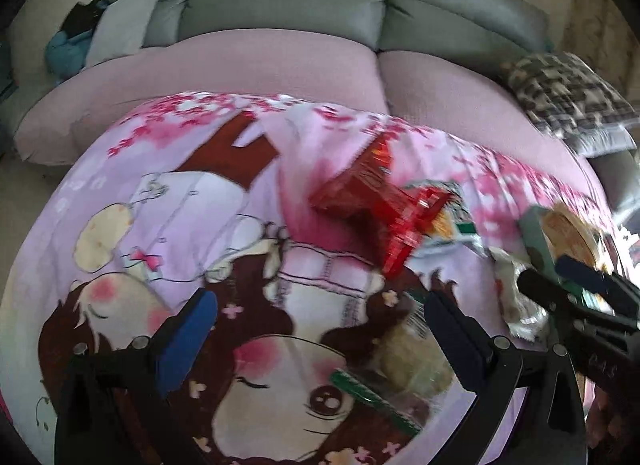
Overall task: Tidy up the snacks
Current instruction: 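Grasp the clear-wrapped cake with the left tool while the right tool grasps the white packet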
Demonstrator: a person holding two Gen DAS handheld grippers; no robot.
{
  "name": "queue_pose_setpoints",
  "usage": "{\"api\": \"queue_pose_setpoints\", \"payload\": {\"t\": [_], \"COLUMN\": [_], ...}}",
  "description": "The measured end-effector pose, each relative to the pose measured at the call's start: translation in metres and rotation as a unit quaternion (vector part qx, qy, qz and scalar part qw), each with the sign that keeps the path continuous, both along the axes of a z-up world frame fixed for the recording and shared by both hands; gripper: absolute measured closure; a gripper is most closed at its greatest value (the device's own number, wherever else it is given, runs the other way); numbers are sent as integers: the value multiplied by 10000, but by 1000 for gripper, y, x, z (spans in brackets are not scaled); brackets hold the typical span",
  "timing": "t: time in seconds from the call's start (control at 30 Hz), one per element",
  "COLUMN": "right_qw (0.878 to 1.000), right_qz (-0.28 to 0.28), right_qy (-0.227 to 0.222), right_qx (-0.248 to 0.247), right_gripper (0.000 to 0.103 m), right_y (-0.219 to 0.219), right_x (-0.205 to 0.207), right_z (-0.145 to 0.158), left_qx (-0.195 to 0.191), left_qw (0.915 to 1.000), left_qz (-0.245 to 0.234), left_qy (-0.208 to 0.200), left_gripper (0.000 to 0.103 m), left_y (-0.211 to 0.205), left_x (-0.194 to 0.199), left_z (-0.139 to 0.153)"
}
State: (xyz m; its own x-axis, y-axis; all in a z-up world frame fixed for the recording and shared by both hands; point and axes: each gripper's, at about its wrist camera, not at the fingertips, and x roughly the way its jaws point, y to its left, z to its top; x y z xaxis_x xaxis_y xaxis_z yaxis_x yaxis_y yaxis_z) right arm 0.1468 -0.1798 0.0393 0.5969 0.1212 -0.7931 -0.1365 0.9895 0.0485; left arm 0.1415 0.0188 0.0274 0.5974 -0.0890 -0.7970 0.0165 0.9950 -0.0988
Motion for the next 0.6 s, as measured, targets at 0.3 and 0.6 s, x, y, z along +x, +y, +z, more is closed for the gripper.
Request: {"api": "queue_pose_setpoints", "payload": {"t": [0.3,0.6], "right_qw": [9998,9997], "right_qz": [-185,-213], "right_qy": [96,152], "right_qx": [55,24], "right_gripper": [39,39], "right_y": [-8,-8], "right_x": [-3,-4], "right_z": [2,1], "left_qx": [12,226], "left_qw": [9981,9937], "left_qz": [-595,-1024], "left_qy": [126,396], "left_gripper": [0,0], "left_y": [-19,-43], "left_x": [-1,1], "left_z": [-13,-28]}}
